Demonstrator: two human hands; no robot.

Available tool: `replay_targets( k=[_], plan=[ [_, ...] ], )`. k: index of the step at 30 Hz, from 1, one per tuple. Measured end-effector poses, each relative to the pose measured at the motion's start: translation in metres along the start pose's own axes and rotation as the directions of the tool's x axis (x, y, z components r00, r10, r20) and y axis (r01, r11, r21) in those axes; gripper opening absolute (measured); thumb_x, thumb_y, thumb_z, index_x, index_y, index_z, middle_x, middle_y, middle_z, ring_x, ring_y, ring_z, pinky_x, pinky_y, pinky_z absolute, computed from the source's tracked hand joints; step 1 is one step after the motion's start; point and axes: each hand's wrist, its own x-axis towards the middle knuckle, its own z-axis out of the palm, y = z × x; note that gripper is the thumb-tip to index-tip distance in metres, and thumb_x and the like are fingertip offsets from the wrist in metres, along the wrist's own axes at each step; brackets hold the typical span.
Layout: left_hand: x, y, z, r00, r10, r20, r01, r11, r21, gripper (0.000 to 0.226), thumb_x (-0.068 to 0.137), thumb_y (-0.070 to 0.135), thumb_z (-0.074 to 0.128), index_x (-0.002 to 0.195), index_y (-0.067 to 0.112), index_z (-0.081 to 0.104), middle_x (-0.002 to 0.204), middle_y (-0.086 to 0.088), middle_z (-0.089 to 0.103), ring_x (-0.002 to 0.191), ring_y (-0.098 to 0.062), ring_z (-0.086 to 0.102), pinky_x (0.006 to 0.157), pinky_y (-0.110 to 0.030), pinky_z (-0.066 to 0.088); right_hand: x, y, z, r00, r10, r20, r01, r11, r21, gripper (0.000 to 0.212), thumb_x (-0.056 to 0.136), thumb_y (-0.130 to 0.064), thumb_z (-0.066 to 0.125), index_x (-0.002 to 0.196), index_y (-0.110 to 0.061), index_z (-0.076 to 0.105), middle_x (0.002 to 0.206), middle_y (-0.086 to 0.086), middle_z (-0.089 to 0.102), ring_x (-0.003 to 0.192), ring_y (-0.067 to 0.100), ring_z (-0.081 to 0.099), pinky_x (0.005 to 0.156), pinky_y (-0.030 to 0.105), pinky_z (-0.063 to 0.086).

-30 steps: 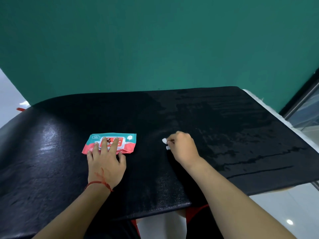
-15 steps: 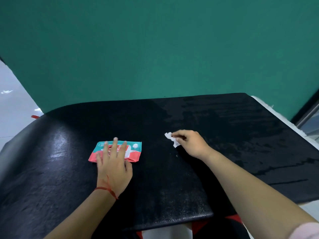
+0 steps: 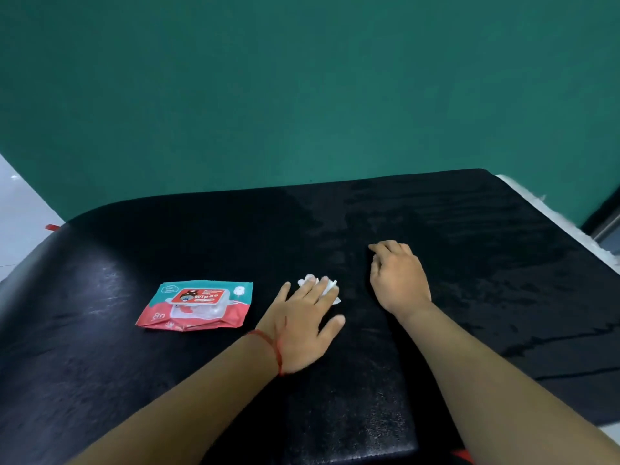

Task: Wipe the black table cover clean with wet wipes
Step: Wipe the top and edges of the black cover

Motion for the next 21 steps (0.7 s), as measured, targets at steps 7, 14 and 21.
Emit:
replay_targets(
  k=[7, 14, 21],
  plan=[
    [-0.018, 0.016, 0.006, 0.97, 0.229, 0.08, -0.225, 0.973, -0.055, 0.065, 0.11, 0.052, 0.021, 0.167, 0.034, -0.002, 0.173, 0.019, -0.01, 0.155, 0.003, -0.022, 0.127, -0.043, -0.015, 0.0, 0.0, 0.001, 1.0, -0.002, -0.007, 0.002, 1.0, -0.024, 0.039, 0.105, -0.021, 0.048, 0.138, -0.015, 0.067, 0.137, -0.001, 0.065, 0.125, 0.025, 0.056, 0.101, 0.043, 0.05],
    [0.067, -0.025, -0.007, 0.996, 0.066, 0.066, -0.065, 0.998, -0.026, 0.059, 0.111, 0.045, 0.018, 0.167, 0.038, 0.0, 0.174, 0.019, -0.003, 0.159, -0.005, -0.01, 0.128, -0.056, -0.01, 0.001, 0.0, 0.001, 1.0, 0.012, 0.011, -0.011, 0.999, -0.031, 0.042, 0.103, -0.019, 0.048, 0.141, -0.015, 0.065, 0.14, -0.001, 0.062, 0.127, 0.024, 0.054, 0.104, 0.043, 0.049],
    [0.108, -0.055, -0.012, 0.984, -0.165, 0.066, 0.168, 0.985, -0.043, 0.062, 0.108, 0.045, 0.019, 0.167, 0.037, 0.001, 0.175, 0.015, -0.005, 0.161, -0.017, -0.011, 0.127, -0.058, -0.009, 0.001, -0.001, 0.001, 1.0, 0.02, 0.016, -0.019, 0.999, -0.047, 0.041, 0.102, -0.019, 0.048, 0.139, -0.016, 0.066, 0.139, -0.002, 0.062, 0.125, 0.025, 0.054, 0.102, 0.042, 0.049]
  ],
)
